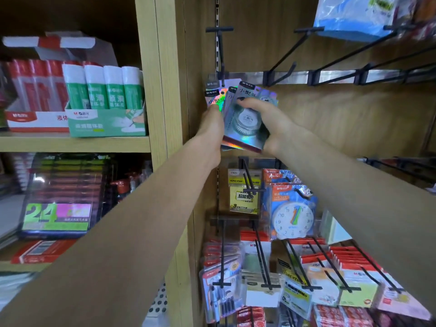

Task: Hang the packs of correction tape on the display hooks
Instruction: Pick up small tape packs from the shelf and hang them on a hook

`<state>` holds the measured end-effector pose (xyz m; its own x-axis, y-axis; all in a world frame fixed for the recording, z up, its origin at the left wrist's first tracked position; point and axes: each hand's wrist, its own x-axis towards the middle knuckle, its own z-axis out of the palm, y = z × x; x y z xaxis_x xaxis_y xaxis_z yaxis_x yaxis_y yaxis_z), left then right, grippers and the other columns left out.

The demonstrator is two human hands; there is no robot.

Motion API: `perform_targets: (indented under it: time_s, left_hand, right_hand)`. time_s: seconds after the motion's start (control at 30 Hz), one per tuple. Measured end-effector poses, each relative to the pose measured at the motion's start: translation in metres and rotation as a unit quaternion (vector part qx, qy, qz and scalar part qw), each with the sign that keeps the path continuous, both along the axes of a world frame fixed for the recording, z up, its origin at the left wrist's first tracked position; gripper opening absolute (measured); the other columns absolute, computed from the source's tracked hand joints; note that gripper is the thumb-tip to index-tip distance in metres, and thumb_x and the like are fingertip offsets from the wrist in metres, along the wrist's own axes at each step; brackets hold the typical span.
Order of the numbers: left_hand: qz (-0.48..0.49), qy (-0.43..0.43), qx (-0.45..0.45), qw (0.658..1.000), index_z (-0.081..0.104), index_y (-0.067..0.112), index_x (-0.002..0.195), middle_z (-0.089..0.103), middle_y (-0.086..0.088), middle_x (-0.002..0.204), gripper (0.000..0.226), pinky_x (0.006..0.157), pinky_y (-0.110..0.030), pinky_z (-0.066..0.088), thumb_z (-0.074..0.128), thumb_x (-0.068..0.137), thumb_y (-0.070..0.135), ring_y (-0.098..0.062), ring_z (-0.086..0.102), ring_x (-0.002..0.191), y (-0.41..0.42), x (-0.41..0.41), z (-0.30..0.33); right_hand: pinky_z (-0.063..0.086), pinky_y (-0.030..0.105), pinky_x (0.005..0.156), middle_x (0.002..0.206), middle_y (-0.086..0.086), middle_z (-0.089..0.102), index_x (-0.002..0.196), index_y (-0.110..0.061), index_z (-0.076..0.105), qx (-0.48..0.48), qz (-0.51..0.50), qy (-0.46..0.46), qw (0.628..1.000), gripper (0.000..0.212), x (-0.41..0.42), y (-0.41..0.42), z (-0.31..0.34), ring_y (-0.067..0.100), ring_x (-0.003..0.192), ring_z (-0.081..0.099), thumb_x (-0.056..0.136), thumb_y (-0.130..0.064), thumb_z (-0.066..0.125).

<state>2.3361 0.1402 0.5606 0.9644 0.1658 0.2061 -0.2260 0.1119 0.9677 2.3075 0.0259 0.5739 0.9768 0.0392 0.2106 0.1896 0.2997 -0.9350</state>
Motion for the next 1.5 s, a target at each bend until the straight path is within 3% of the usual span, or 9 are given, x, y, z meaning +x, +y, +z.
perform_targets:
  time_s: [0.1,0.3,0.43,0.57,0.73,0.93,1.23,1.37,1.5]
  left_hand:
    - [-0.01,0.028,-0.012,0.999,0.071,0.017,0.125,0.081,-0.007,0.105,0.051,0.063,-0.031,0.062,0.035,0.107,0.048,-0.028,0.078,0.09,-0.001,0.005,0.001]
    - [-0.034,0.017,0.029,0.999,0.06,0.023,0.133,0.079,-0.008,0.108,0.043,0.053,-0.03,0.059,0.033,0.109,0.045,-0.024,0.077,0.089,0.002,-0.011,-0.011]
    - [-0.071,0.016,0.051,0.996,0.05,0.029,0.14,0.078,-0.008,0.112,0.039,0.061,-0.038,0.061,0.034,0.109,0.046,-0.028,0.076,0.095,0.003,-0.038,-0.017]
    - [-0.093,-0.047,0.013,0.994,0.041,0.037,0.142,0.075,0.002,0.119,0.032,0.08,-0.054,0.065,0.043,0.11,0.038,-0.026,0.079,0.096,0.008,-0.068,-0.019]
    - [-0.053,-0.122,0.028,0.991,0.051,0.038,0.132,0.075,0.007,0.118,0.023,0.069,-0.041,0.067,0.046,0.11,0.033,-0.016,0.079,0.09,0.018,-0.09,-0.024]
    - [-0.019,-0.179,0.058,0.982,0.053,0.04,0.135,0.074,0.012,0.119,0.03,0.096,-0.055,0.059,0.048,0.106,0.032,-0.017,0.074,0.108,0.027,-0.099,-0.042]
    - [0.006,-0.272,0.101,0.957,0.049,0.028,0.142,0.068,0.005,0.134,0.04,0.102,-0.044,0.058,0.048,0.106,0.011,-0.011,0.068,0.119,0.032,-0.097,-0.027]
    - [-0.001,-0.279,0.115,0.953,0.043,0.022,0.148,0.067,0.003,0.135,0.046,0.095,-0.036,0.061,0.048,0.106,0.006,-0.009,0.069,0.117,0.034,-0.092,-0.023]
    - [0.005,-0.258,0.14,0.956,0.033,0.028,0.156,0.065,0.008,0.139,0.057,0.101,-0.045,0.058,0.049,0.103,0.014,-0.012,0.069,0.119,0.032,-0.088,-0.022]
  right_hand:
    - [0.067,0.043,0.069,0.095,0.012,0.081,0.102,-0.012,0.074,-0.011,-0.004,0.0,1.0,0.018,0.006,0.002,0.0,0.028,0.075,0.079,0.089,-0.024,0.077]
    - [0.063,0.031,0.055,0.077,0.007,0.08,0.096,-0.012,0.071,0.007,0.033,-0.016,0.999,0.005,-0.003,-0.005,-0.012,0.021,0.063,0.078,0.096,-0.017,0.069]
    - [0.065,0.033,0.058,0.081,0.009,0.081,0.099,-0.011,0.072,0.019,0.056,-0.027,0.998,0.008,-0.024,-0.007,-0.021,0.022,0.067,0.079,0.098,-0.016,0.066]
    - [0.066,0.043,0.082,0.108,0.011,0.082,0.119,-0.011,0.075,0.025,0.058,-0.05,0.997,0.027,-0.044,-0.006,-0.023,0.027,0.095,0.08,0.094,-0.02,0.071]
    - [0.066,0.034,0.072,0.089,0.003,0.081,0.101,-0.017,0.074,0.041,0.099,-0.078,0.991,0.009,-0.07,-0.006,-0.03,0.018,0.076,0.078,0.098,-0.017,0.066]
    - [0.064,0.031,0.067,0.081,-0.002,0.08,0.07,-0.022,0.081,0.042,0.124,-0.087,0.988,0.032,-0.086,-0.002,-0.043,0.015,0.07,0.078,0.097,-0.017,0.066]
    - [0.06,0.025,0.057,0.074,-0.002,0.077,0.095,-0.019,0.07,0.025,0.088,-0.099,0.991,0.005,-0.096,0.003,-0.027,0.013,0.063,0.076,0.097,-0.015,0.068]
    - [0.059,0.02,0.056,0.076,-0.001,0.079,0.109,-0.012,0.069,0.063,0.082,-0.097,0.99,0.011,-0.098,0.001,-0.027,0.011,0.064,0.076,0.098,-0.01,0.066]
    - [0.057,0.017,0.056,0.078,-0.005,0.079,0.111,-0.011,0.07,0.083,0.091,-0.105,0.987,0.016,-0.092,-0.011,-0.041,0.003,0.06,0.073,0.106,-0.015,0.055]
